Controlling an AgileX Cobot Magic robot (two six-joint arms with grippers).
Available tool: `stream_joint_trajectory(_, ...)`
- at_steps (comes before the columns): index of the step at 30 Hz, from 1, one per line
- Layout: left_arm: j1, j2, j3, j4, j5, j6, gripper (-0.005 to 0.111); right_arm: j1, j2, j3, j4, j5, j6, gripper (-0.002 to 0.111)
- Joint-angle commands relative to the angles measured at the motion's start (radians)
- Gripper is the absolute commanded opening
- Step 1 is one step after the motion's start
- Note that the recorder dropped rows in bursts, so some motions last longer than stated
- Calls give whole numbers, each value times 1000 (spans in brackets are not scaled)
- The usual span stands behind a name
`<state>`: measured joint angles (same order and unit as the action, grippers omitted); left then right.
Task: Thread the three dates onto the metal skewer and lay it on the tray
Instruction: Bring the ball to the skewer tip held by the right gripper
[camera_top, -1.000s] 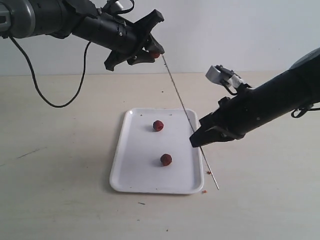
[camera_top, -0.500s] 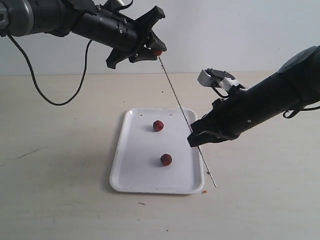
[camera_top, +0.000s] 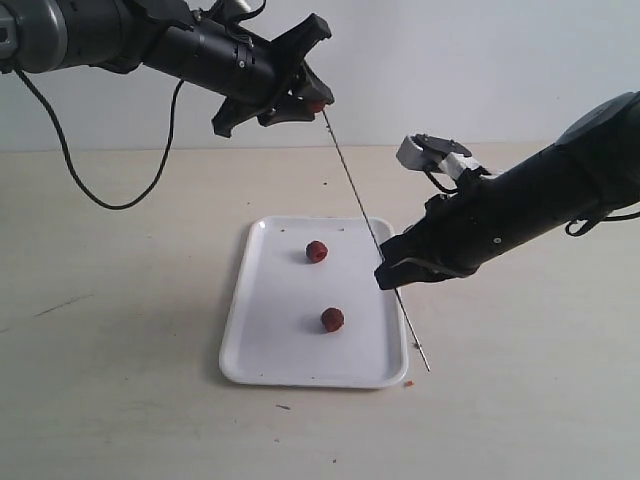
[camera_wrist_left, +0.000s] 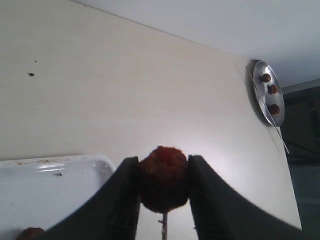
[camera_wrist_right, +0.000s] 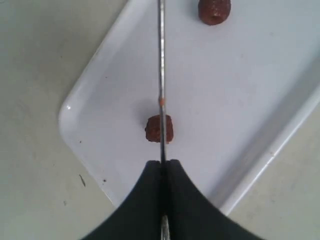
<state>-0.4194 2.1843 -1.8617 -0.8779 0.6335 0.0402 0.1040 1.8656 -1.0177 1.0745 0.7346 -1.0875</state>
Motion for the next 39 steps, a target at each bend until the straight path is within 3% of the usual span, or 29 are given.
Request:
stream_joint_trajectory(1,-1,-14,2,-7,6,8,34,0,-1,4,1,30,-12,0)
stream_joint_trajectory(12,-1,-14,2,-7,62,13,34,0,-1,4,81,-33,-50,0)
stream_joint_trajectory(27,-1,-14,2,7,148,34,34,0,-1,-2,390,-80,-386,0)
stream_joint_trajectory(39,-44,-10,2,21,127,60,34,0,-1,-48,552,-76,-488,0)
